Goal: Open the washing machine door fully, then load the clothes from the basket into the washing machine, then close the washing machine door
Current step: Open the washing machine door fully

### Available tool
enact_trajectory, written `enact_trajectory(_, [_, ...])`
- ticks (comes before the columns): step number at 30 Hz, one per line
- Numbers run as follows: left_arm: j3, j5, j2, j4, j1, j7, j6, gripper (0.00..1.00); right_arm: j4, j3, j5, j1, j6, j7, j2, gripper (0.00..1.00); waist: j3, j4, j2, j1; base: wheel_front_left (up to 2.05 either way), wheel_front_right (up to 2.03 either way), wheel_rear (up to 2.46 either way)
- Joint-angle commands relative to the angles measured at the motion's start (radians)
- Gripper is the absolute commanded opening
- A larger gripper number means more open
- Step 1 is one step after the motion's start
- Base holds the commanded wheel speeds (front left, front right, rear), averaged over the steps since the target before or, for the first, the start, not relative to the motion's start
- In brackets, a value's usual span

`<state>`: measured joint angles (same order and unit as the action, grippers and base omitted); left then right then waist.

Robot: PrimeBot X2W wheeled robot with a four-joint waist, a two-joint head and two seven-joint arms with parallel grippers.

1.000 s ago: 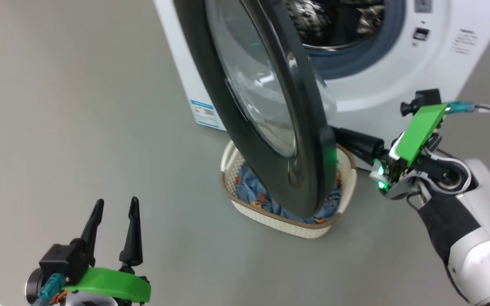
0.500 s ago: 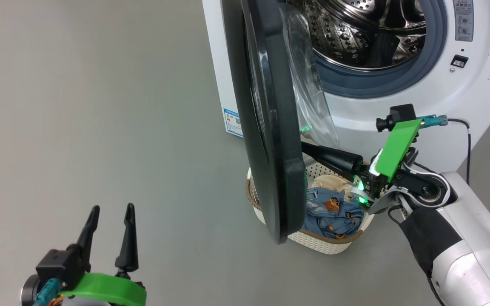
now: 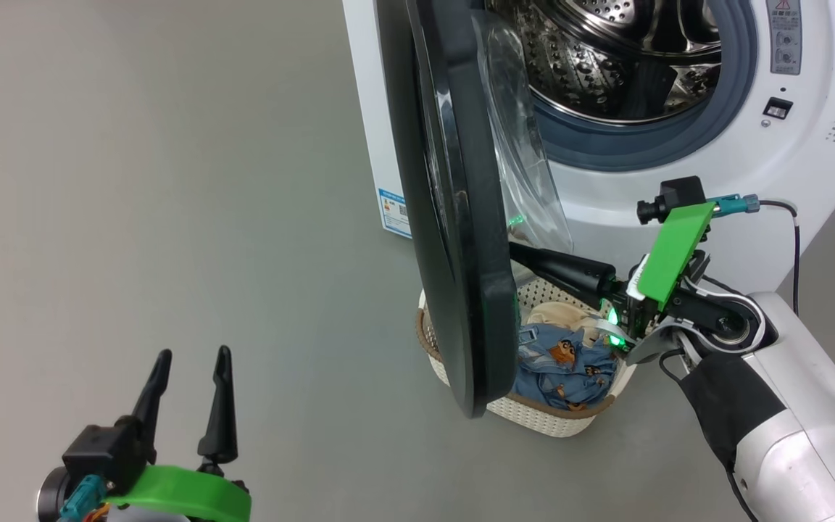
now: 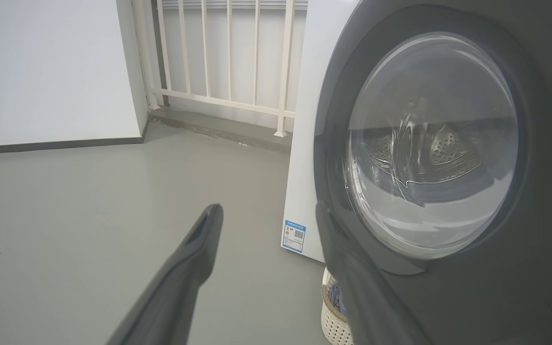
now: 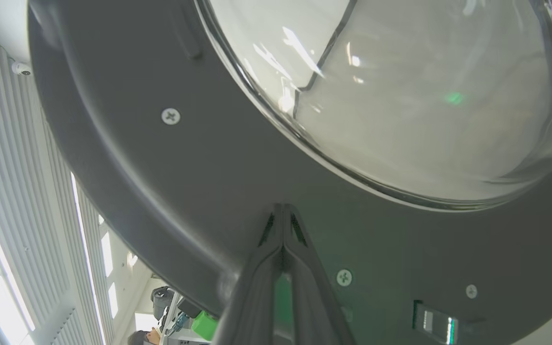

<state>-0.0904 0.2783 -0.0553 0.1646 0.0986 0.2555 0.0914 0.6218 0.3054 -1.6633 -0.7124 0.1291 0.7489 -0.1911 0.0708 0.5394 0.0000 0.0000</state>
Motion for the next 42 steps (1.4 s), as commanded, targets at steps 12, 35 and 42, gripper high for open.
enact_trajectory(12, [0.017,0.005,-0.034,-0.012,0.014,0.006,-0.005,1.00,-0.119,-0.008,0.043,0.049,0.002,-0.029,0.005,1.00,-0.026,-0.114,0.0000,0.0000,0.00,0.00,0.00])
enact_trajectory(35, [0.006,0.003,-0.035,-0.018,0.013,0.006,-0.016,1.00,-0.422,0.000,0.346,0.210,0.002,-0.442,-0.142,1.00,-0.042,-0.382,0.0000,0.0000,0.00,0.00,0.00])
enact_trajectory(42, [0.008,0.000,-0.035,-0.022,0.005,0.006,-0.017,1.00,-0.455,0.038,0.446,0.287,0.002,-0.622,-0.217,1.00,-0.052,-0.422,0.0000,0.0000,0.00,0.00,0.00])
